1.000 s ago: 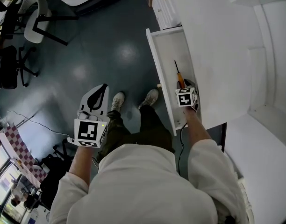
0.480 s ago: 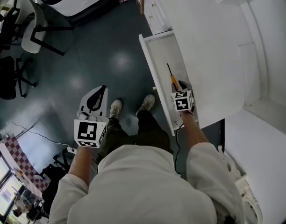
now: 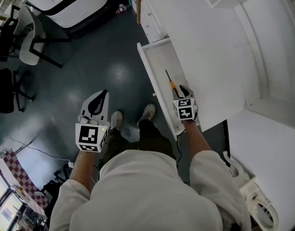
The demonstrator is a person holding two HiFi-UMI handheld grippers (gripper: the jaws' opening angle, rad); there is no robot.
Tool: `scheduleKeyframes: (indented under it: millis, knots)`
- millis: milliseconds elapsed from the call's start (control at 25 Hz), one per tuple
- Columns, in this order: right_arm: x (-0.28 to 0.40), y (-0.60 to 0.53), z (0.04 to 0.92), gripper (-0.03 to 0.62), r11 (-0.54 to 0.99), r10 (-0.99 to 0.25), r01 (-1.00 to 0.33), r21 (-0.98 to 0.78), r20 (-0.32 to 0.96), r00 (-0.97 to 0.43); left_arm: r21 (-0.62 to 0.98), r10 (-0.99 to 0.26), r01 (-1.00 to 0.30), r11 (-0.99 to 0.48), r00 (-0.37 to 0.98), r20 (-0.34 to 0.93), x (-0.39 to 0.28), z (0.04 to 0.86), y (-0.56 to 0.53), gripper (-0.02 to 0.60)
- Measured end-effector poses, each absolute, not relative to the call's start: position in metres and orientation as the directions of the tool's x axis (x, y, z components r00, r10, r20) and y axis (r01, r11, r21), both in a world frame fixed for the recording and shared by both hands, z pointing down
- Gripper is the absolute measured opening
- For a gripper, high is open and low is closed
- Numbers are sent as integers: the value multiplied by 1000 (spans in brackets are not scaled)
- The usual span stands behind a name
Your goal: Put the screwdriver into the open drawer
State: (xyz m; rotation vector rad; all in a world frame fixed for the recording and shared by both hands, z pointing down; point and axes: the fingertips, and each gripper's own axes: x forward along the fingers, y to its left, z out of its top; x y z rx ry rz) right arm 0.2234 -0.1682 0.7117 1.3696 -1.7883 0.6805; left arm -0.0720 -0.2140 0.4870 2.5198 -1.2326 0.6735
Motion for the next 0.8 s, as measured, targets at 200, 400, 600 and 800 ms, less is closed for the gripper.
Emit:
scheduleKeyframes:
  millis: [200,400,600,800]
  knots:
    - [226,-166,673,132,246,-605,-968,45,788,-117,24,-676,-782,-623,553,486,-70,478,-219,6]
    - [231,-164,630,132,200,-671,-978,57,736,-94,23,-671,-765,-644,579,463,-67,467,-227,6]
    - [241,-157,592,132,128,-734,-990,53,676,-58,18,-657,-740,-672,608,445,-56,463,-230,6]
    - [251,-145,553,130,42,-794,-998,50,608,-3,11,-641,-712,-703,639,425,-46,456,-237,6]
